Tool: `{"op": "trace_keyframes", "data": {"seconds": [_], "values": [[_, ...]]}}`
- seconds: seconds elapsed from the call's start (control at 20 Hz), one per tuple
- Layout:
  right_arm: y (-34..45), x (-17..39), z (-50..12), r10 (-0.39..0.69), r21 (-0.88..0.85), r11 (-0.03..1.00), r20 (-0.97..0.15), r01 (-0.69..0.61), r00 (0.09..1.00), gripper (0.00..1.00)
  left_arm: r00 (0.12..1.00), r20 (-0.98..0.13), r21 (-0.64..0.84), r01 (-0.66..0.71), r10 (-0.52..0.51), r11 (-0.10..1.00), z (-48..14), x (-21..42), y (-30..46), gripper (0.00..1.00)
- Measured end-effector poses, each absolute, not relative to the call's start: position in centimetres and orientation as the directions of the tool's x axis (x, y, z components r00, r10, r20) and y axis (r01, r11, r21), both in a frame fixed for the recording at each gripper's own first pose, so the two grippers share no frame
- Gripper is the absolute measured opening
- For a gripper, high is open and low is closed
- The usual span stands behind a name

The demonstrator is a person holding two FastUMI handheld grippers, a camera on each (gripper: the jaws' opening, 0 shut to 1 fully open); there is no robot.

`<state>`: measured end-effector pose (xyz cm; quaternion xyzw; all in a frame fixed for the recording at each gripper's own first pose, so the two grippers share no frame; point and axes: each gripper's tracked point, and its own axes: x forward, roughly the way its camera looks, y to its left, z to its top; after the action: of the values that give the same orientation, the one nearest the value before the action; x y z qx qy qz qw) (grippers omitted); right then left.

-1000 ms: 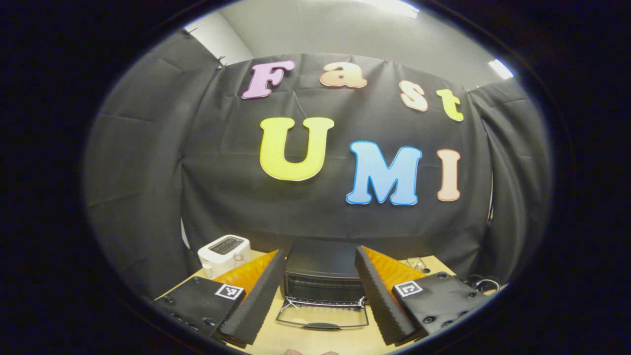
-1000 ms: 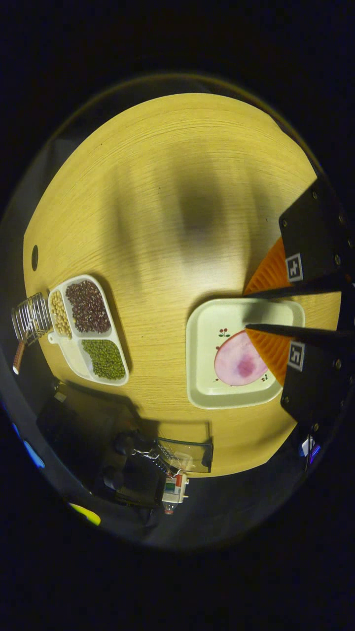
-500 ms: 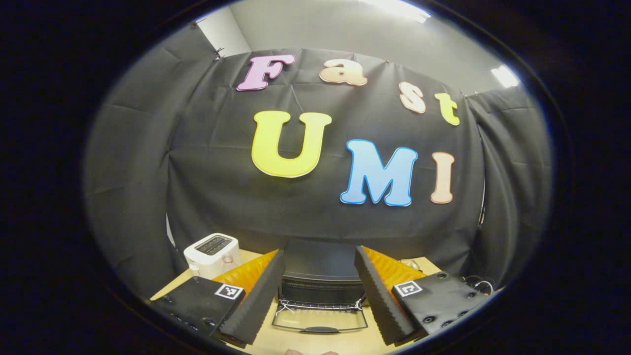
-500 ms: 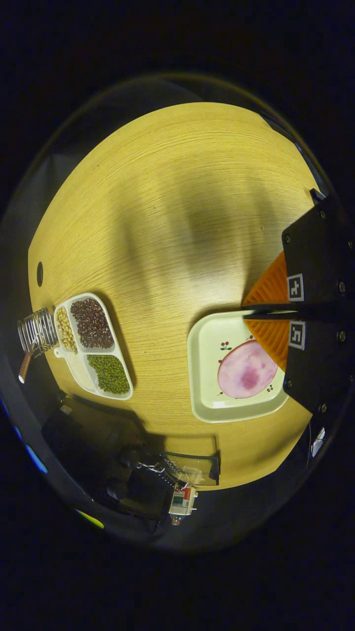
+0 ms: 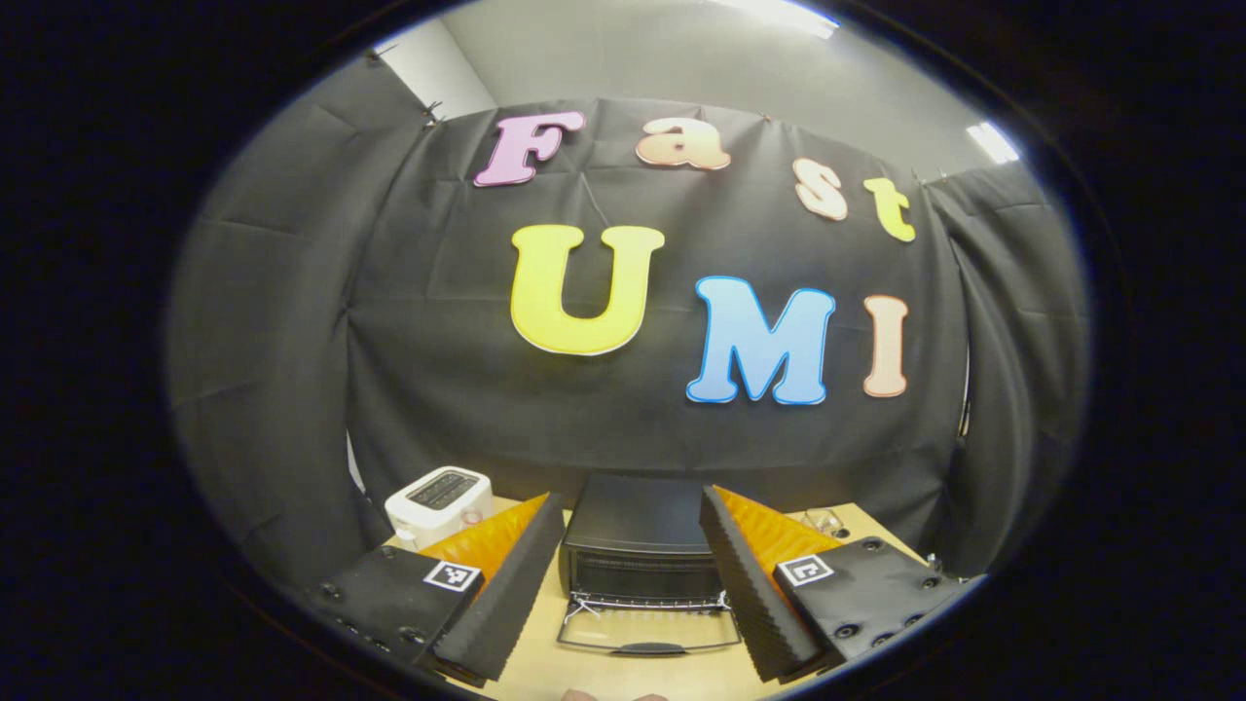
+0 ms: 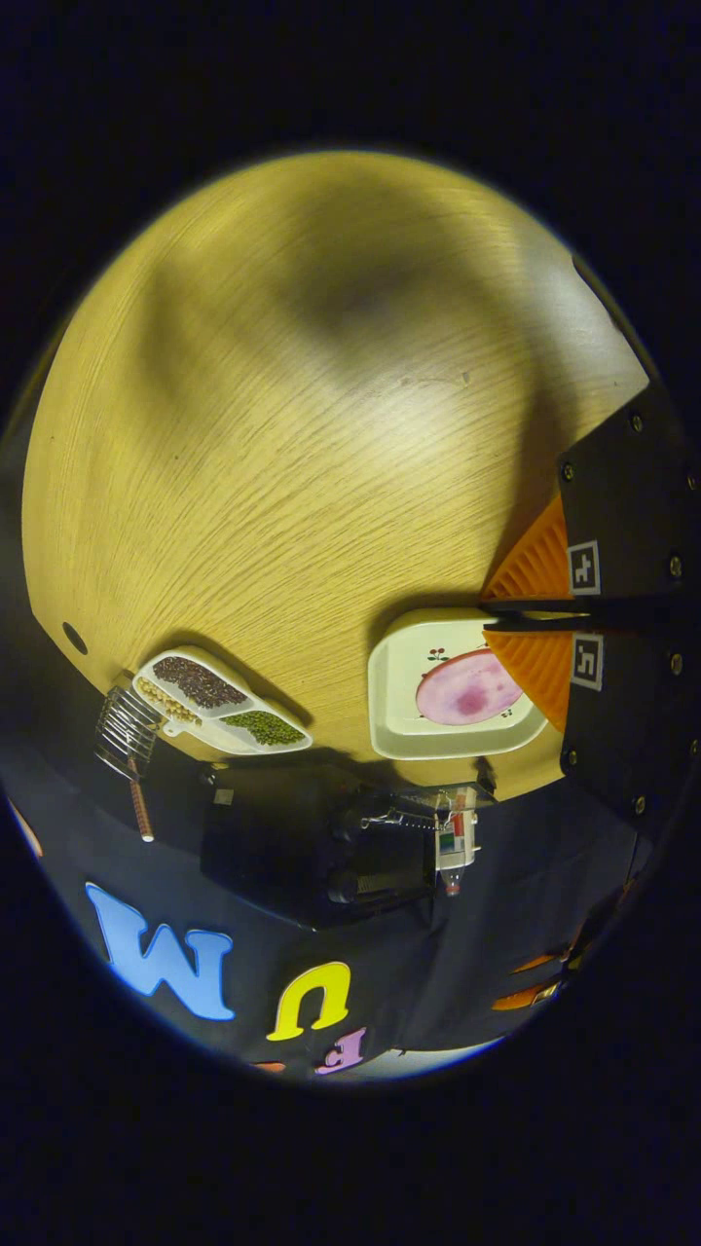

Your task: Open the electric oven with the left hand, put the food in, and close the electric oven.

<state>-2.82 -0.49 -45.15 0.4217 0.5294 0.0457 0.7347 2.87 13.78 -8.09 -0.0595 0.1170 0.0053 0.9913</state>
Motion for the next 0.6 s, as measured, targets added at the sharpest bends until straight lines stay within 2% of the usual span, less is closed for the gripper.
{"op": "trace_keyframes", "data": {"seconds": [0.25,0.45,0.5,0.6], "values": [[0.7,-2.9,-43.4,0.518,0.7,0.612,-0.707,0.369,0.482,0.0,0.981,-0.192,-0.1,-0.003,-0.016,0.995,-6.2,2.6,12.9,0.99],[2.6,-4.3,-39.3,0.489,0.704,0.618,-0.694,0.351,0.529,0.0,0.988,-0.151,-0.095,0.024,-0.039,0.995,-4.9,2.3,12.5,0.95],[3.4,-4.2,-38.7,0.479,0.702,0.617,-0.694,0.355,0.538,0.0,0.989,-0.139,-0.093,0.029,-0.042,0.995,-4.4,2.4,12.7,0.99],[4.9,-4.5,-37.6,0.449,0.688,0.616,-0.707,0.384,0.546,0.0,0.992,-0.119,-0.088,0.037,-0.048,0.995,-3.9,2.5,13.2,0.99]]}}
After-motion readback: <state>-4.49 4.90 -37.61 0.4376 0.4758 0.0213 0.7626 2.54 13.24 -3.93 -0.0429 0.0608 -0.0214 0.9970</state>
